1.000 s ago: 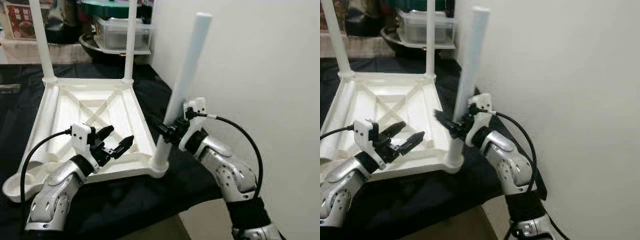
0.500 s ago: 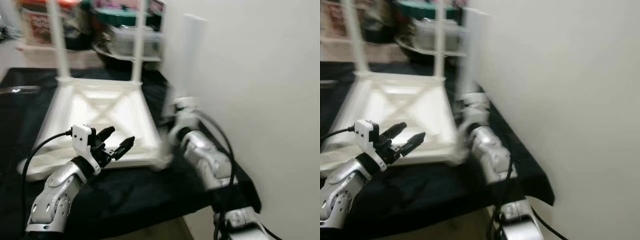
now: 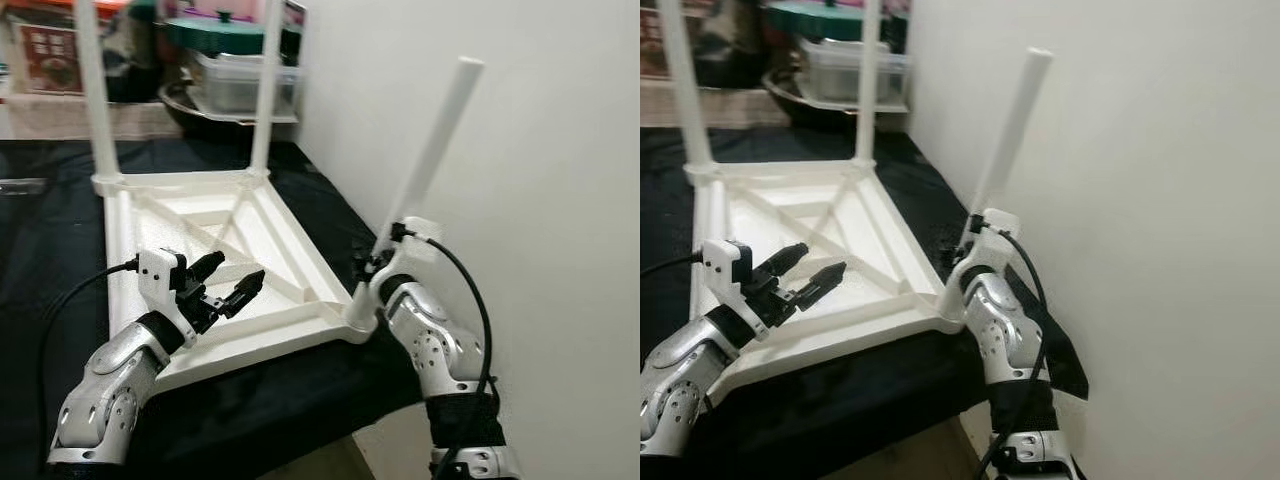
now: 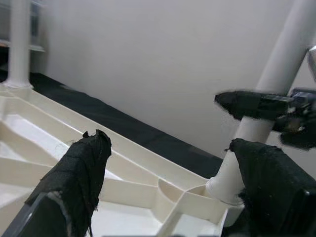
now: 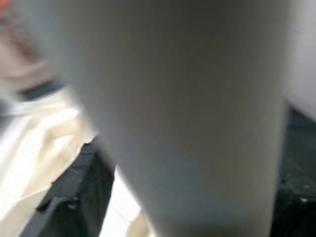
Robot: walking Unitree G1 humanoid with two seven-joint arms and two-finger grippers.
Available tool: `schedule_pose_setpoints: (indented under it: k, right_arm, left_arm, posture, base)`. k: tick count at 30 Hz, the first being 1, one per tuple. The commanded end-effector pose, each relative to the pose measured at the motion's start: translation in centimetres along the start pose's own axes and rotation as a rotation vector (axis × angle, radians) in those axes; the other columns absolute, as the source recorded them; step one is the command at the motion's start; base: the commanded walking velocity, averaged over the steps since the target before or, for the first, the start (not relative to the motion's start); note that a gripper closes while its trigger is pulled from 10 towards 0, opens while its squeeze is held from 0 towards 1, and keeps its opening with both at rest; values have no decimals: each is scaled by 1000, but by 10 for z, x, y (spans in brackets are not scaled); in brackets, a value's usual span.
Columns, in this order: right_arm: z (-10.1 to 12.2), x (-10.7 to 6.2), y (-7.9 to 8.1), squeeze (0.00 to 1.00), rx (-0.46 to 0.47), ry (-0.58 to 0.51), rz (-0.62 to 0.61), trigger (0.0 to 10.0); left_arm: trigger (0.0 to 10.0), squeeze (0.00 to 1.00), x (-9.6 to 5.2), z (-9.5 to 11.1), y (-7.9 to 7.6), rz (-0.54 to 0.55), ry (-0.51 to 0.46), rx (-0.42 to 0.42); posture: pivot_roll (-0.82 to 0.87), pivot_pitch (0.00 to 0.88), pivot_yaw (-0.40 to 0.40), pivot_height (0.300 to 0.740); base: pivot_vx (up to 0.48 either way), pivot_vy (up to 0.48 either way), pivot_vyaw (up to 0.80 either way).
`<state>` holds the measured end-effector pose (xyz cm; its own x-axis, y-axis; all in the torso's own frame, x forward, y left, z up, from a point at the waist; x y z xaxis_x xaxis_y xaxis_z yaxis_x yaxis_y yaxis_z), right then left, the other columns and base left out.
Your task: Building children table
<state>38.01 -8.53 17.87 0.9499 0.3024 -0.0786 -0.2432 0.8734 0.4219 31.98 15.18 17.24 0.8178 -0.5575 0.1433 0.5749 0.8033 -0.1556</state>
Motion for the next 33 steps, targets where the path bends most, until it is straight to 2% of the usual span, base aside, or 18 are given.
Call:
schedule_pose_setpoints:
  k: [1,3,8,12,15,16,17,18,19,20,22,23,24,26,28,29,32,33]
  right_arm:
    - [14,-11,62,0,-19,-37,366,10000]
    - [20,-38,97,0,-64,-56,643,10000]
    - [6,-67,122,0,-143,16,900,10000]
    - [7,-75,127,0,-174,35,997,10000]
    - [-1,-64,119,0,-216,71,937,10000]
    - [-6,-54,112,0,-237,87,866,4824]
    - [-14,-33,94,0,-250,125,678,0]
    - [-20,-21,80,0,-260,152,551,0]
    - [-20,-21,80,0,-260,152,551,0]
    - [-26,-4,51,0,-258,188,319,0]
    - [-26,-4,51,0,-258,188,319,0]
    - [-30,8,4,0,-223,209,-3,0]
    - [-30,8,4,0,-223,209,-3,0]
    - [-37,-4,-70,0,-182,230,-463,0]
    - [-37,-4,-70,0,-182,230,-463,0]
    - [-35,-16,-91,0,-181,215,-607,0]
    - [-33,-23,-100,0,-192,216,-675,0]
    - [-35,-25,-99,0,-182,236,-680,10000]
  left_arm:
    - [10000,0,3,-2,-3,-12,5,-10]
    - [10000,0,2,-2,-3,-11,3,-10]
    - [10000,0,3,-2,-3,-10,3,-10]
    - [10000,0,2,-2,-4,-9,3,-10]
    - [10000,0,2,-2,-4,-8,2,-10]
    - [10000,0,2,-2,-4,-8,2,-10]
    - [10000,0,2,-1,-4,-7,1,-11]
    - [10000,0,2,-1,-4,-7,1,-11]
    - [10000,0,2,-1,-4,-7,1,-11]
    - [10000,0,2,-1,-4,-6,0,-11]
    - [10000,0,2,-1,-4,-6,0,-11]
    - [10000,0,2,-1,-4,-6,0,-11]
    - [10000,0,2,-1,-4,-6,0,-11]
    - [10000,0,1,-1,-4,-8,1,-12]
    - [10000,0,1,-1,-4,-8,1,-12]
    - [10000,0,1,-1,-4,-9,1,-13]
    - [10000,0,1,-1,-4,-10,2,-14]
    - [10000,0,2,-1,-4,-11,2,-14]
  posture:
    - [137,0,-187,740]
    - [137,0,-187,740]
    - [145,0,-191,740]
    - [144,0,-192,740]
    - [146,0,-195,740]
    - [146,0,-195,740]
    - [146,0,-195,740]
    - [146,0,-195,740]
    - [146,0,-195,740]
    - [144,0,-194,740]
    - [144,0,-194,740]
    - [147,0,-194,740]
    - [147,0,-194,740]
    - [151,0,-194,740]
    - [151,0,-194,740]
    - [140,0,-187,740]
    - [139,0,-186,740]
    - [136,0,-184,740]
  base:
    - [0,0,0]
    - [0,0,0]
    - [0,0,0]
    - [0,0,0]
    - [0,0,0]
    - [0,0,0]
    - [0,0,0]
    - [0,0,0]
    - [0,0,0]
    - [0,0,0]
    - [0,0,0]
    - [0,0,0]
    - [0,0,0]
    - [0,0,0]
    - [0,0,0]
    - [0,0,0]
    - [0,0,0]
    - [0,0,0]
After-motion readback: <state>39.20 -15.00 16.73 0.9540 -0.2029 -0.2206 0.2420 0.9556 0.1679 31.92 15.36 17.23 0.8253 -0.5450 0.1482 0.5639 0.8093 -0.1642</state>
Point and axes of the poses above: a point about 5 cm out from each wrist's last joint towards the gripper, its own x axis pointing out of the wrist towards the gripper, its own z axis along the axis of the wrist's last joint, y = z × x, the point moved 4 cm from there along x, pointing out of the wrist towards the gripper
